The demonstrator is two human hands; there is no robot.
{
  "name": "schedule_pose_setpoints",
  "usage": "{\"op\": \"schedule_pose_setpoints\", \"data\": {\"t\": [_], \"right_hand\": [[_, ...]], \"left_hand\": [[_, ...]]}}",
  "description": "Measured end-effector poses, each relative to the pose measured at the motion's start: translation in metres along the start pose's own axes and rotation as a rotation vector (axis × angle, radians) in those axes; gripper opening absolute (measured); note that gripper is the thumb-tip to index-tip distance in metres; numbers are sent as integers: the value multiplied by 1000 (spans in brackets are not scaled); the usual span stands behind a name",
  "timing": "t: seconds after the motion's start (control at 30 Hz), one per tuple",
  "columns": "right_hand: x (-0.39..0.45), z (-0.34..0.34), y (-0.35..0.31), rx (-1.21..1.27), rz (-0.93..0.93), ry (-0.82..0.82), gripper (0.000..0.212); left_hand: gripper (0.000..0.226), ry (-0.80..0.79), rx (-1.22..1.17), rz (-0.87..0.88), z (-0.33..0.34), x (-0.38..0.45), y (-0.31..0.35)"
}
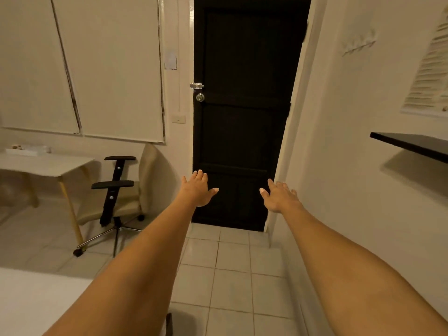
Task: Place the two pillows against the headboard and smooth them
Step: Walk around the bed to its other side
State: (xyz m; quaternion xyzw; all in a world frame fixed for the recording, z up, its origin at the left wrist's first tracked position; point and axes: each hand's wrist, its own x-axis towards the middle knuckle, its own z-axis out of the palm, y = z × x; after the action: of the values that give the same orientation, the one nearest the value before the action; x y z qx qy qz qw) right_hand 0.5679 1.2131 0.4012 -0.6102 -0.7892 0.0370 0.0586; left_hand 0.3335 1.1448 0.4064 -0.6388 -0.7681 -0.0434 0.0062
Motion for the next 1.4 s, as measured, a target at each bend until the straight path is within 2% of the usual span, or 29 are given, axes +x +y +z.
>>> {"op": "schedule_pose_setpoints", "data": {"t": [0.47, 0.67, 0.83, 1.07, 1.4], "right_hand": [[262, 21, -39, 96, -65, -33, 63], [381, 32, -49, 43, -110, -86, 63], [466, 36, -73, -17, -228, -112, 63], [547, 54, -169, -23, -409, -144, 63], [636, 88, -357, 5, -641, -152, 63]], "left_hand": [[76, -40, 43, -77, 21, 236, -42], [75, -34, 8, -178, 39, 325, -55], [74, -63, -39, -321, 48, 375, -87], [76, -73, -52, -514, 61, 408, -170], [75, -57, -17, -726, 65, 441, -346]]}}
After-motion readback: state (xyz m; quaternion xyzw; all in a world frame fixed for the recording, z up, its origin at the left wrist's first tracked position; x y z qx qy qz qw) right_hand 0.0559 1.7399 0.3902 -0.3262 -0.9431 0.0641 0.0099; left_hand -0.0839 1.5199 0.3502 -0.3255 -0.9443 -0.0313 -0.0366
